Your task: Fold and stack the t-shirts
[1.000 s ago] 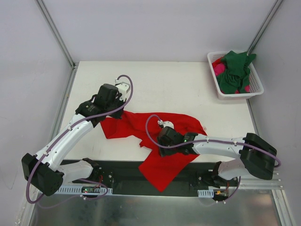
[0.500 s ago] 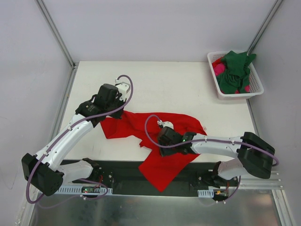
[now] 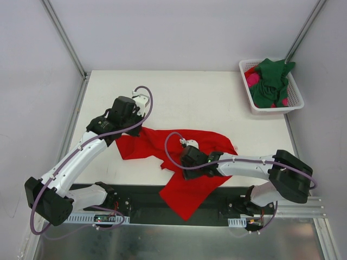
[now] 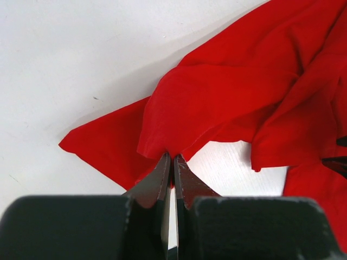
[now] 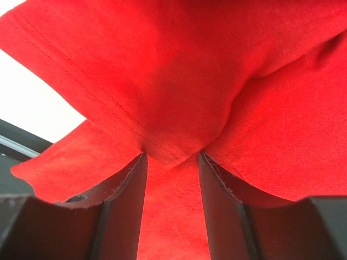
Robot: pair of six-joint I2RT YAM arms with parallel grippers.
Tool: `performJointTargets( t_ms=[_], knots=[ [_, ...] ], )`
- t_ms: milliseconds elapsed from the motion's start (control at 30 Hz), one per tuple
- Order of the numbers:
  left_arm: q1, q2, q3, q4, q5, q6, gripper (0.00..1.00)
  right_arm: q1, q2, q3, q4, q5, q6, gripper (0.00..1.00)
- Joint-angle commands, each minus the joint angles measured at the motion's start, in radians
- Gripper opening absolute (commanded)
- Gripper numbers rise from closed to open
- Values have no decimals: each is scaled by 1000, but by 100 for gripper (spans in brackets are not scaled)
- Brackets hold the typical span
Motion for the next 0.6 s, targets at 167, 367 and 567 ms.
performJointTargets(
  t_ms=[167, 367, 567],
  knots=[
    [16, -33, -14, 18, 6, 12, 0, 4, 37, 49, 22, 12, 10, 45],
    [17, -28, -12, 18, 9, 12, 0, 4, 43, 58, 22, 12, 8, 37],
    [17, -25, -15, 18, 12, 12, 0, 5, 55, 57, 23, 9, 8, 20]
  ],
)
